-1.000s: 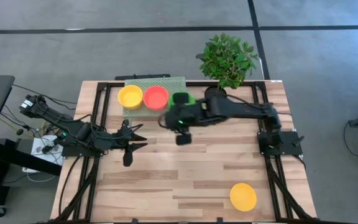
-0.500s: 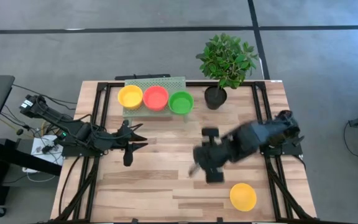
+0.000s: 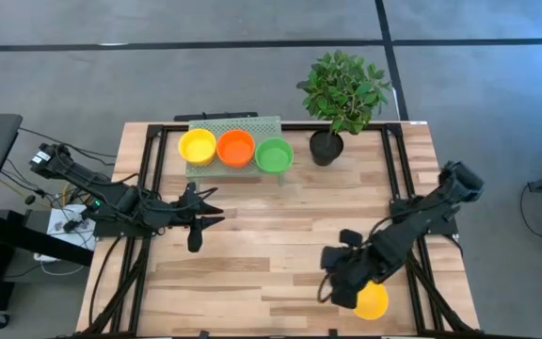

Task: Pick & Place Mini bowls
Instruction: Stack the yellow bowl on top of the yellow bowl on the shelf

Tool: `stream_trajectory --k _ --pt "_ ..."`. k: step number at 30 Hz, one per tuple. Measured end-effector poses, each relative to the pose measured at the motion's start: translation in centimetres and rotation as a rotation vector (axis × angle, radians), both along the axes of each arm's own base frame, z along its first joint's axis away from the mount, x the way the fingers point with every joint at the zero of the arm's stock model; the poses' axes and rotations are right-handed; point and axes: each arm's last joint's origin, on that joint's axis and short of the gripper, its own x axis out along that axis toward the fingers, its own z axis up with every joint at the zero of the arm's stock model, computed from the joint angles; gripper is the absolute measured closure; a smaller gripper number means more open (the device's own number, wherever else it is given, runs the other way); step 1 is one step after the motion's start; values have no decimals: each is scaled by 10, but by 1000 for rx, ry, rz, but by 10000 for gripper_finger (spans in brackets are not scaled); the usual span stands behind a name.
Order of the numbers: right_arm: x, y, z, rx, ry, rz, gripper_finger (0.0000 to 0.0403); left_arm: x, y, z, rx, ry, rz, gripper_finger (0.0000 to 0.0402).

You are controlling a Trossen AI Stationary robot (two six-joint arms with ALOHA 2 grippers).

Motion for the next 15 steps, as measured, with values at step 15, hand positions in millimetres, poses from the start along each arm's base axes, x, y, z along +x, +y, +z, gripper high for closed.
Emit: stream_trajectory --k 15 --pt "-49 0 -79 415 131 -838 280 0 0 1 -6 -12 0 307"
